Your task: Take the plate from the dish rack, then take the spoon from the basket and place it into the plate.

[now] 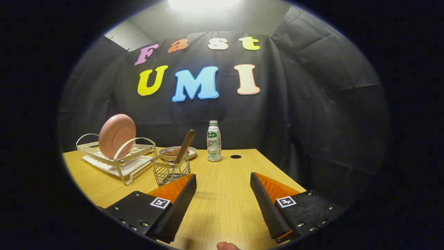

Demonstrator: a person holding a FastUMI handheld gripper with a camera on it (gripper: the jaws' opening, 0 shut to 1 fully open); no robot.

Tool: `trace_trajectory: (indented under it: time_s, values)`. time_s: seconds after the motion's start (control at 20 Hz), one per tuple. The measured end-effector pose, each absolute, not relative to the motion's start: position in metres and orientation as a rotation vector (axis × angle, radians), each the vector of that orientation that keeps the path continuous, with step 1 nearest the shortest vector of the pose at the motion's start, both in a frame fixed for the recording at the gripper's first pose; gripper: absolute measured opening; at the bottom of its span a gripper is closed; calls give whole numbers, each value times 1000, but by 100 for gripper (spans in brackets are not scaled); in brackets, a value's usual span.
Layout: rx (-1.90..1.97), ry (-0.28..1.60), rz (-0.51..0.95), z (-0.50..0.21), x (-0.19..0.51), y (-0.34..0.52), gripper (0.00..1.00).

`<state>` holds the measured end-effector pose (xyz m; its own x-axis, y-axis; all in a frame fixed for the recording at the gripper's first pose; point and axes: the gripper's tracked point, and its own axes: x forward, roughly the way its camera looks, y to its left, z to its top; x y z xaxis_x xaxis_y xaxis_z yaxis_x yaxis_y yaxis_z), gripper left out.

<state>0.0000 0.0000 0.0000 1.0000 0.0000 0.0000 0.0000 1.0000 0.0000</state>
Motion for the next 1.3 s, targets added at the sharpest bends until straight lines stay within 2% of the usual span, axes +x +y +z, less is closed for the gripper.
trace_trajectory:
  time_s: [0.3,0.55,1.05,1.3]
  values:
    - [30,-36,-39,25,55,-10,96]
    - [7,-4,-67,63,42,-8,95]
    - [21,-58,51,228,-9,104,95]
    - [16,-42,102,259,0,157,95]
